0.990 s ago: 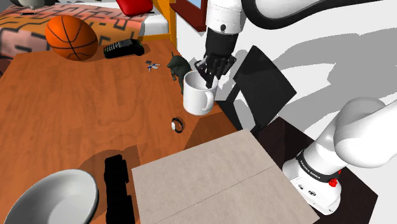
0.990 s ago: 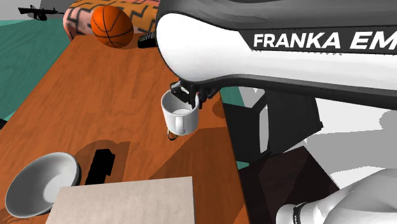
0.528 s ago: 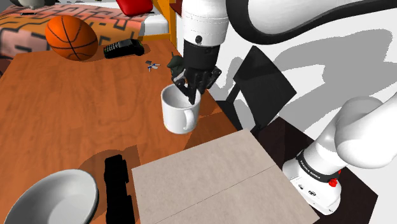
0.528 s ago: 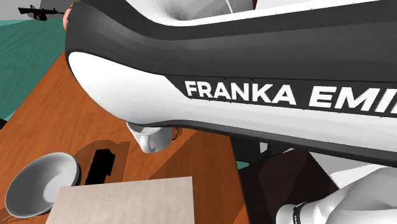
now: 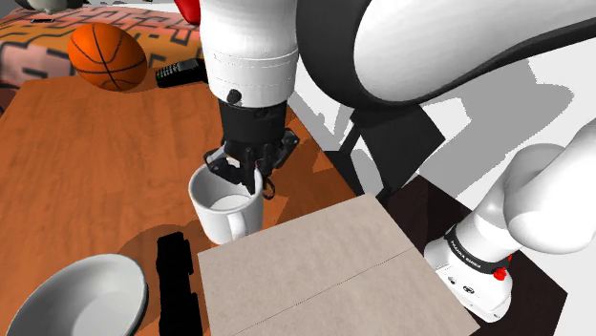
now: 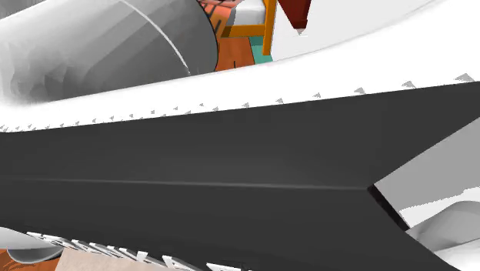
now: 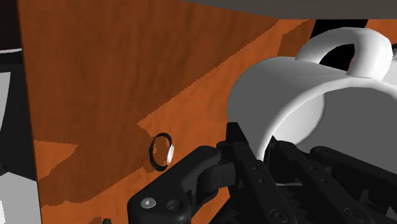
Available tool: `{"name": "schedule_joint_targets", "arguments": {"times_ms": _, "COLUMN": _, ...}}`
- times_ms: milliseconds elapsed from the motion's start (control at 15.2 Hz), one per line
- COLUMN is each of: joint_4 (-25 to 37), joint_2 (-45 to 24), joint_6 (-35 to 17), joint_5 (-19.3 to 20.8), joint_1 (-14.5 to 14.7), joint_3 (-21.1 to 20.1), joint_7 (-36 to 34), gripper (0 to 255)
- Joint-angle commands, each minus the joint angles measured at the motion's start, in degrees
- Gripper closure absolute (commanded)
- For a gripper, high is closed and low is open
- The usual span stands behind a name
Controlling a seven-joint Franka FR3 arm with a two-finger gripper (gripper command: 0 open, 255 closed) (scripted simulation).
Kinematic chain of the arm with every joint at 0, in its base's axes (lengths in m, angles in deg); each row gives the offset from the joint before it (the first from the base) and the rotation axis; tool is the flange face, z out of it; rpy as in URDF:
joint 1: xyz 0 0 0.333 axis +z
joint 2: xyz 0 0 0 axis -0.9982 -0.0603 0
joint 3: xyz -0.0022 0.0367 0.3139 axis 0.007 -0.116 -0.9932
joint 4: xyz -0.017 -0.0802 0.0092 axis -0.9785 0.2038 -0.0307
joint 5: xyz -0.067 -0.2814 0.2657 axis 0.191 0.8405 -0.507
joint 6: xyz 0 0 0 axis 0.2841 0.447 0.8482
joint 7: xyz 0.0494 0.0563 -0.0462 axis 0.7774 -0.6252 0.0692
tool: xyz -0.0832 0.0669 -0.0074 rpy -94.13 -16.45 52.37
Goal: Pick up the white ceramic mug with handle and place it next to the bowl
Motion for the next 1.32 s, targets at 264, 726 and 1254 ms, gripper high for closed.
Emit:
{"name": "schedule_joint_targets", "arguments": {"times_ms": 264, "joint_4": 10.24, "joint_2": -10.94, "joint_6": 2.09, "joint_5": 7.62, "joint_1": 3.37, "joint_3": -5.85, "joint_7": -11.67, "gripper": 255}}
{"name": "schedule_joint_targets", "arguments": {"times_ms": 726, "joint_4": 5.62, "joint_2": -11.79, "joint_6": -3.13, "joint_5": 8.39, "joint_1": 3.61, "joint_3": -5.69, "joint_7": -12.37, "gripper": 255}}
{"name": "schedule_joint_targets", "arguments": {"times_ms": 1254, "joint_4": 1.17, "joint_2": -13.73, "joint_6": -8.90, "joint_5": 10.15, "joint_1": 3.93, "joint_3": -5.58, "joint_7": -13.75, "gripper": 255}}
